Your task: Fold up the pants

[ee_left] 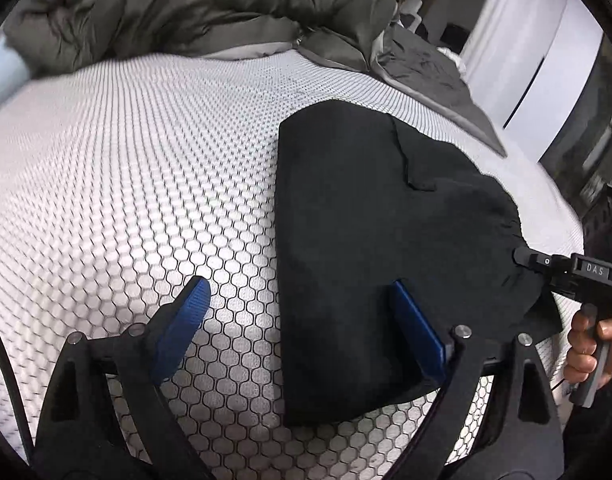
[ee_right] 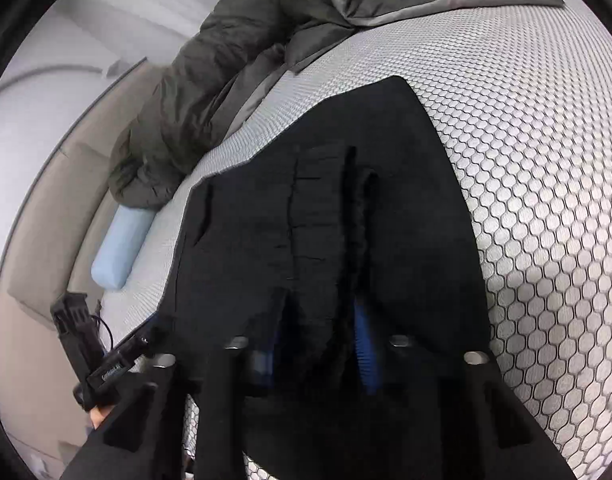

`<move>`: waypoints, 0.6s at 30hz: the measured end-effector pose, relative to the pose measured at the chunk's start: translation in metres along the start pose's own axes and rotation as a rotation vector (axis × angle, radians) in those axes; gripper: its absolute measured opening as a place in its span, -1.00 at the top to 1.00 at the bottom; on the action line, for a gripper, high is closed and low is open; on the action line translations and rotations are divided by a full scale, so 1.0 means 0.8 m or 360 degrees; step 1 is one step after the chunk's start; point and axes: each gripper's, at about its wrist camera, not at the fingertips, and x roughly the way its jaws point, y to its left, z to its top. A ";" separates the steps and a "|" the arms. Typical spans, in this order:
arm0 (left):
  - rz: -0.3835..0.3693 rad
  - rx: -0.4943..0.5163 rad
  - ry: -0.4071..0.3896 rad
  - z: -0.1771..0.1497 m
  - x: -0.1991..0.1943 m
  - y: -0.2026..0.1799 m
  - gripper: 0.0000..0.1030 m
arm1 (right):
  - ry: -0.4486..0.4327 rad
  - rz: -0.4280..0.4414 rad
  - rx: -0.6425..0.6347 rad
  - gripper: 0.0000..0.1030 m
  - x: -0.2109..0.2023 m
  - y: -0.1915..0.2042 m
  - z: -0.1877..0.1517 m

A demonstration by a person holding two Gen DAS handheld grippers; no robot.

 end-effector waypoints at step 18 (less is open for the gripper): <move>-0.0040 0.0473 -0.0193 -0.022 -0.069 -0.099 -0.78 | -0.0362 -0.0336 -0.0539 0.46 -0.083 0.064 -0.052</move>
